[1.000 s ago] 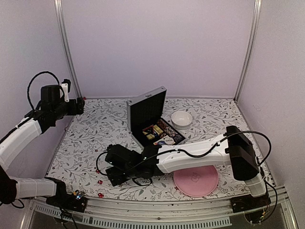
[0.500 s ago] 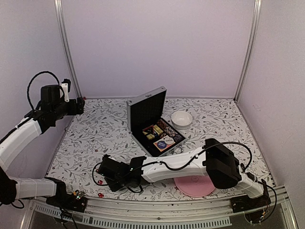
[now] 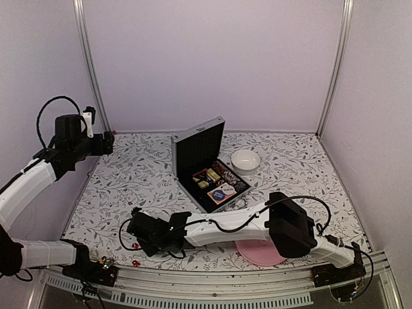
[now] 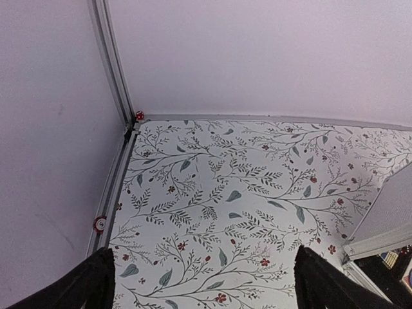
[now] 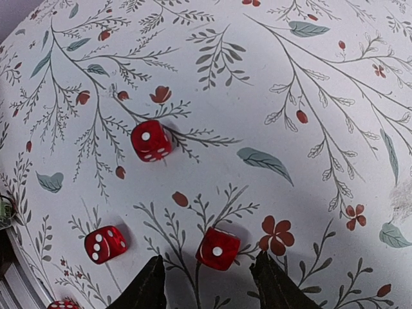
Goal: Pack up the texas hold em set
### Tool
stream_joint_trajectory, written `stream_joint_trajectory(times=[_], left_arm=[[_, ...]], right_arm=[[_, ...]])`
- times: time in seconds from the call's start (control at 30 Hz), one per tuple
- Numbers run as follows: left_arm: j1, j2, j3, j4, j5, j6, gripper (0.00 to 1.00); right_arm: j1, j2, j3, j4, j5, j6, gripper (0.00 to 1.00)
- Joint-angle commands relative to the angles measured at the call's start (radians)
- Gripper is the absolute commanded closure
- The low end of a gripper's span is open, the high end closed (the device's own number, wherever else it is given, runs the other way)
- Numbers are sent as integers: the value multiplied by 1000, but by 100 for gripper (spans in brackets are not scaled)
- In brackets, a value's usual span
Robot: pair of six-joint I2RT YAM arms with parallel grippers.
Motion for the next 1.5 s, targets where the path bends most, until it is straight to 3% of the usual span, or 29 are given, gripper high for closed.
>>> stream_joint_trajectory(times=[0.0,0.53,1.17,1.47], left_arm=[[-8,-10,-9,12,-11,6,3],[-8,-14,-5,14,26,-3,3],[-8,-42,-5,14,37,-9,3],[-9,-47,-4,14,47,-10,3]], right_arm=[[-12,45,34,-4,29,-30,52],[-42,72,43,-1,49,-28,62],[-41,101,77,15,-8,-47,62],[-42,110,77,36,-32,-62,70]])
